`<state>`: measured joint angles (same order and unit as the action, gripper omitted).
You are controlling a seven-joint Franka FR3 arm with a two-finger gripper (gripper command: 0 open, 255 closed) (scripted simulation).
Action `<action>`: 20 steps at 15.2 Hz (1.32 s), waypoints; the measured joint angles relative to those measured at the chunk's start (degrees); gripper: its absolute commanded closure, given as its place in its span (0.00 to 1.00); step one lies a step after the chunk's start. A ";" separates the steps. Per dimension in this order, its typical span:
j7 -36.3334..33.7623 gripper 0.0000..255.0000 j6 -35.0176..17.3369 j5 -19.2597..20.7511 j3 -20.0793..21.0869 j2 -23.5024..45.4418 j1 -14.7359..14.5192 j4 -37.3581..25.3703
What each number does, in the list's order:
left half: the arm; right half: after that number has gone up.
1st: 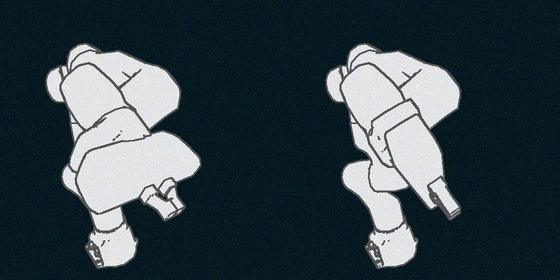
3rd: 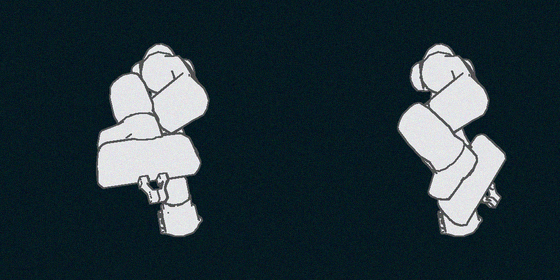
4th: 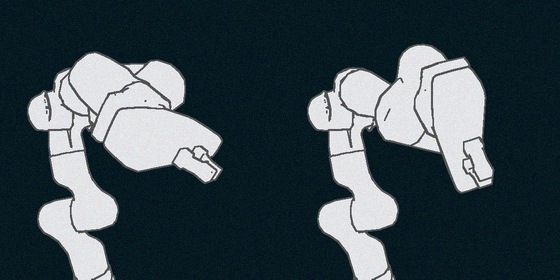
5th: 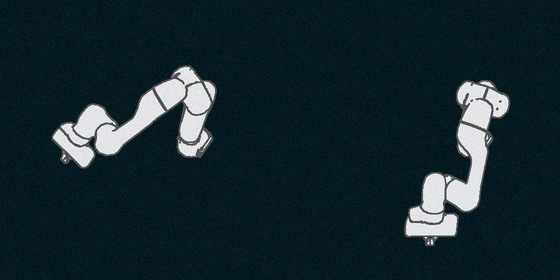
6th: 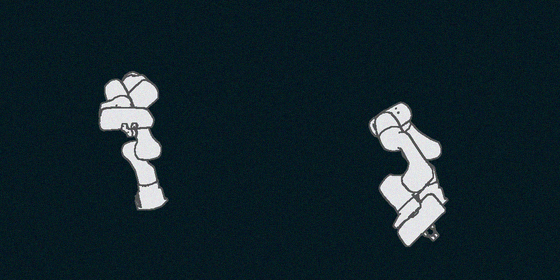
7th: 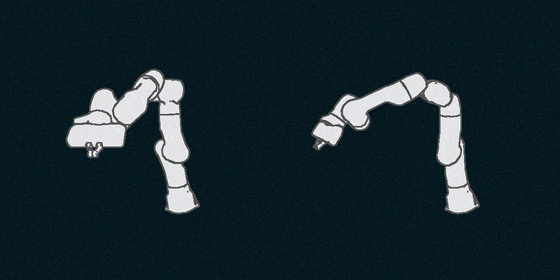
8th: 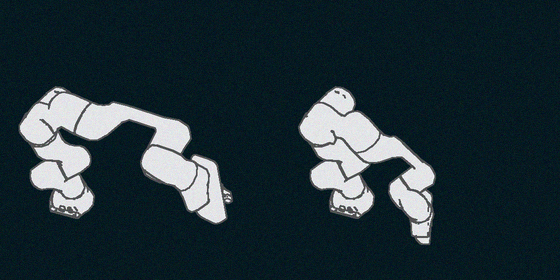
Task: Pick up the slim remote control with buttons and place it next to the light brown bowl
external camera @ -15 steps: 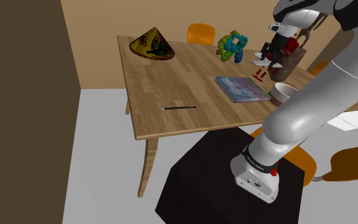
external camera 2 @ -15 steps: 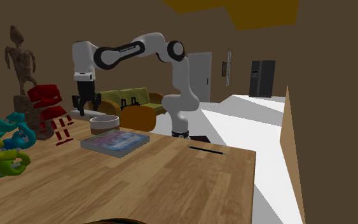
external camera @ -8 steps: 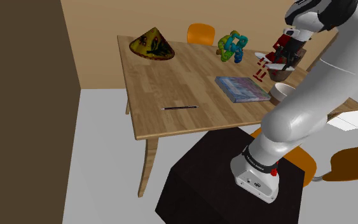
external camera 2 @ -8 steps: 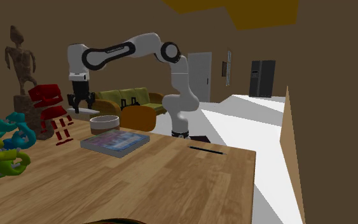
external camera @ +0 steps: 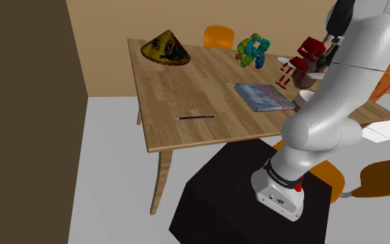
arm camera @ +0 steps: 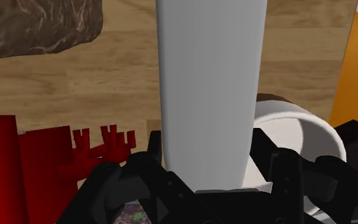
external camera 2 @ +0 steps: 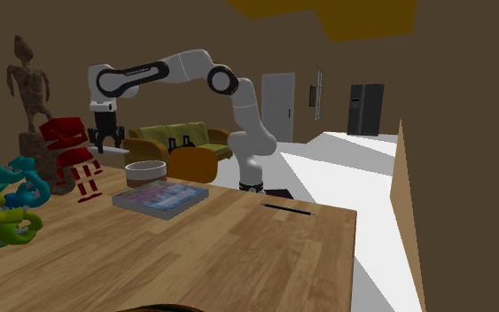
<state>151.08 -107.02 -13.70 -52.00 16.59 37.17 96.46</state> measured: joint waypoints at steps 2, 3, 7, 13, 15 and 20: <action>3.95 1.00 1.71 -3.55 0.75 4.81 4.91 -4.90; 5.25 1.00 2.46 -4.44 0.90 6.03 6.60 -6.51; 10.20 1.00 6.94 -9.22 2.77 13.60 15.82 -17.04; 13.93 1.00 9.95 -13.32 5.04 21.10 24.97 -26.95; 14.33 1.00 8.61 -13.53 5.15 21.35 24.82 -25.68; 14.94 1.00 5.13 -14.05 5.44 21.85 24.02 -22.30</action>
<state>166.02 -101.89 -27.75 -46.55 38.44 61.19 74.17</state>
